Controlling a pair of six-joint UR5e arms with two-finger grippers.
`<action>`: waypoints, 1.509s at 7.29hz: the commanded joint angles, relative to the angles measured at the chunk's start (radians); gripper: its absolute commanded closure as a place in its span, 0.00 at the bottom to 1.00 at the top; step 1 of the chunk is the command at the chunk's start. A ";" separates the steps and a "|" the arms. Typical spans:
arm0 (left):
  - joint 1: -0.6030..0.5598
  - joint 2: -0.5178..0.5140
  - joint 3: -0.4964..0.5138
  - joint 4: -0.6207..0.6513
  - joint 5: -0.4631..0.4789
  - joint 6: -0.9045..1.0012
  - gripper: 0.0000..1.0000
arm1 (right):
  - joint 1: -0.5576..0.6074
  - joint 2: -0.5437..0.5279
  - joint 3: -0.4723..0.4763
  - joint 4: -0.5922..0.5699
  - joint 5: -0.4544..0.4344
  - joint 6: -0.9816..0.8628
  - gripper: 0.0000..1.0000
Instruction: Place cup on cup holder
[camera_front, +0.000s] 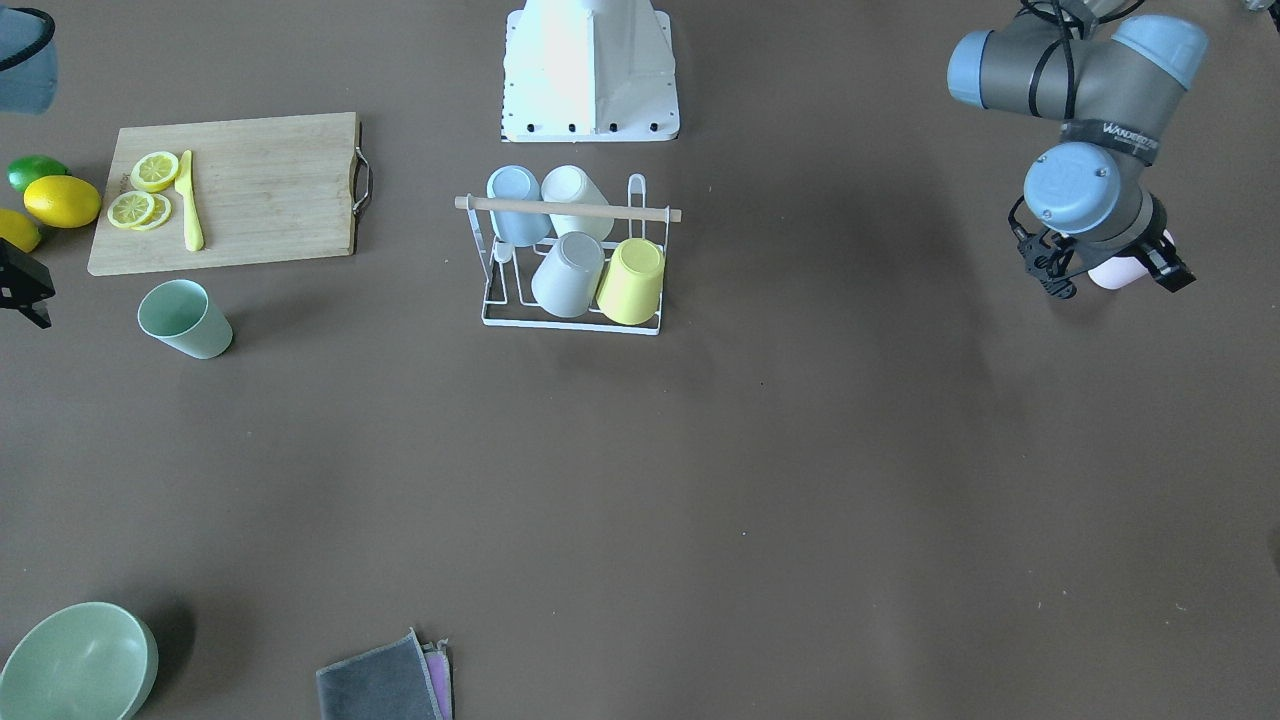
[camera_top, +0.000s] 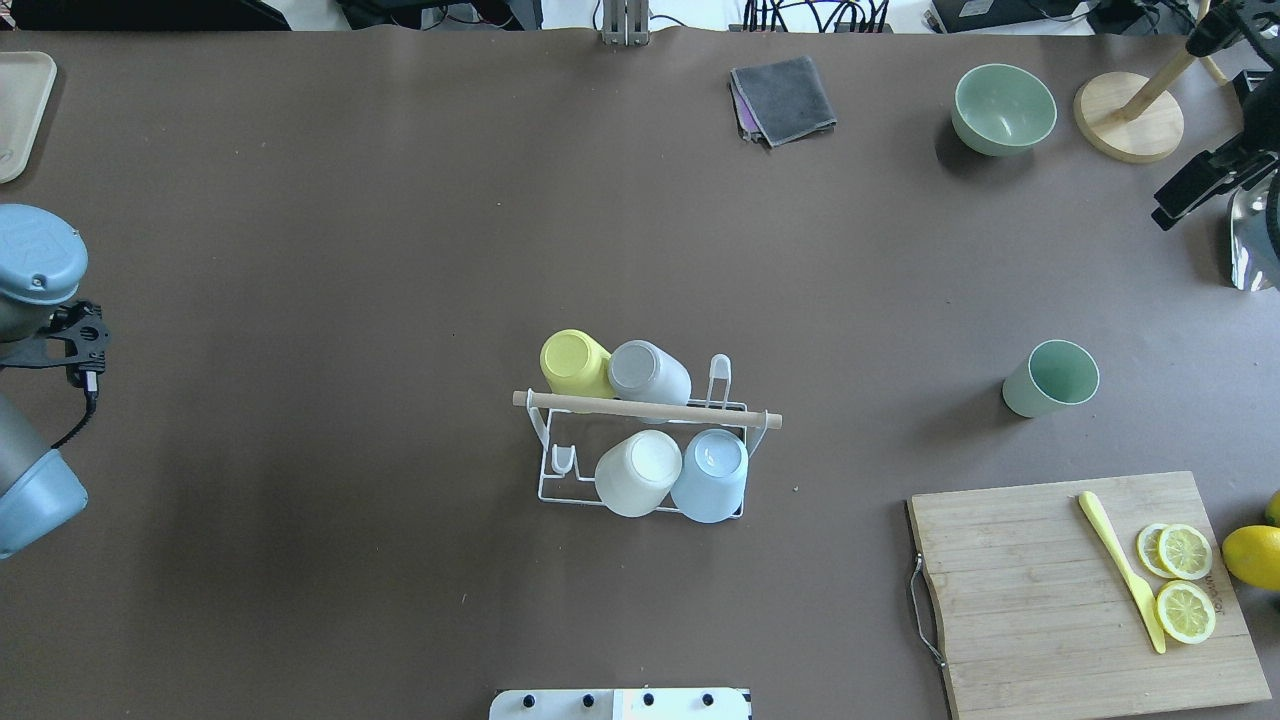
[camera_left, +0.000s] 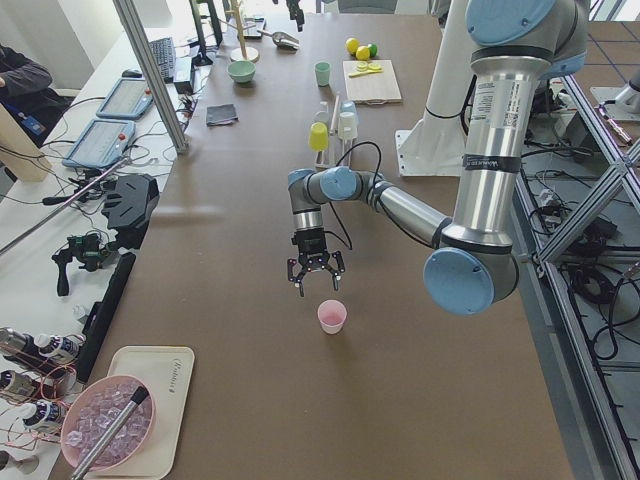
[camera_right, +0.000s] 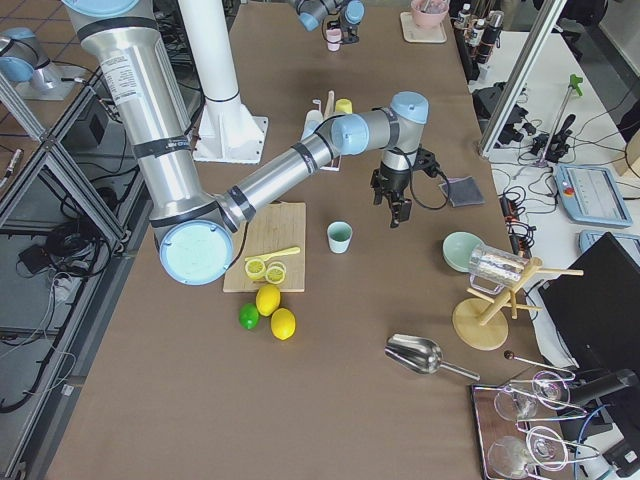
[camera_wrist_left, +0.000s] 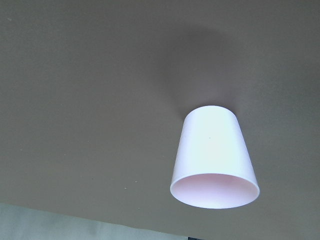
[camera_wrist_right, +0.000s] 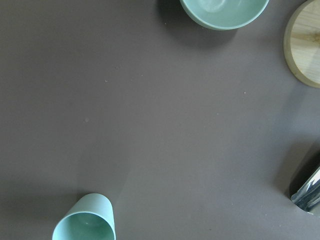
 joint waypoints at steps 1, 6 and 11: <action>0.104 -0.036 0.021 0.086 0.002 -0.001 0.02 | -0.088 0.064 -0.006 -0.077 -0.070 -0.002 0.00; 0.150 -0.037 0.087 0.093 0.129 -0.022 0.02 | -0.263 0.150 -0.026 -0.320 -0.191 -0.063 0.01; 0.182 -0.057 0.155 0.085 0.193 -0.057 0.02 | -0.341 0.372 -0.360 -0.442 -0.255 -0.176 0.01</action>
